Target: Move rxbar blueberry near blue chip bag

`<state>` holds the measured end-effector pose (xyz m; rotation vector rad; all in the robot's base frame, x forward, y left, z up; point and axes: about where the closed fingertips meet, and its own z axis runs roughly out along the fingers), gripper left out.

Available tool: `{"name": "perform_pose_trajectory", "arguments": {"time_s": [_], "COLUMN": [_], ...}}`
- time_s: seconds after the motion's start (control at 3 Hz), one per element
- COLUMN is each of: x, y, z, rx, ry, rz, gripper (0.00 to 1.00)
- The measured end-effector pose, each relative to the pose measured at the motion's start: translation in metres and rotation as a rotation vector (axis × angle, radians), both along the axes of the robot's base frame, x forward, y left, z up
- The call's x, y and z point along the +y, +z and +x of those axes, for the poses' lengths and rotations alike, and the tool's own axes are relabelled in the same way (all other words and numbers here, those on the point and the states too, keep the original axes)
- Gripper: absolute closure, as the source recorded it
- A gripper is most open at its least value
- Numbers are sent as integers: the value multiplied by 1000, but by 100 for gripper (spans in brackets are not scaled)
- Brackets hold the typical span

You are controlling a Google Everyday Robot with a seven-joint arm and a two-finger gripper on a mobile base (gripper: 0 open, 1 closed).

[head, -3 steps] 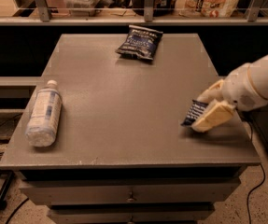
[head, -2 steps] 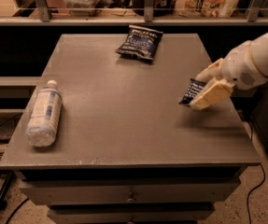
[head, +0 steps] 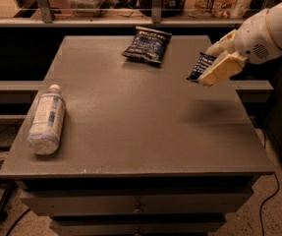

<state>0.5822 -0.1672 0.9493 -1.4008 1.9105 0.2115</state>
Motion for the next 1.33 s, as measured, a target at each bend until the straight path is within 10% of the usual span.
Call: {"name": "perform_pose_trajectory", "arguments": {"time_s": [0.67,1.33], "x": [31,70], "y": [-7,-12], "z": [34,151], "rx": [-39,-178], "ry": [-9,-46], "rz": [82,257], "gripper": [100,100]}}
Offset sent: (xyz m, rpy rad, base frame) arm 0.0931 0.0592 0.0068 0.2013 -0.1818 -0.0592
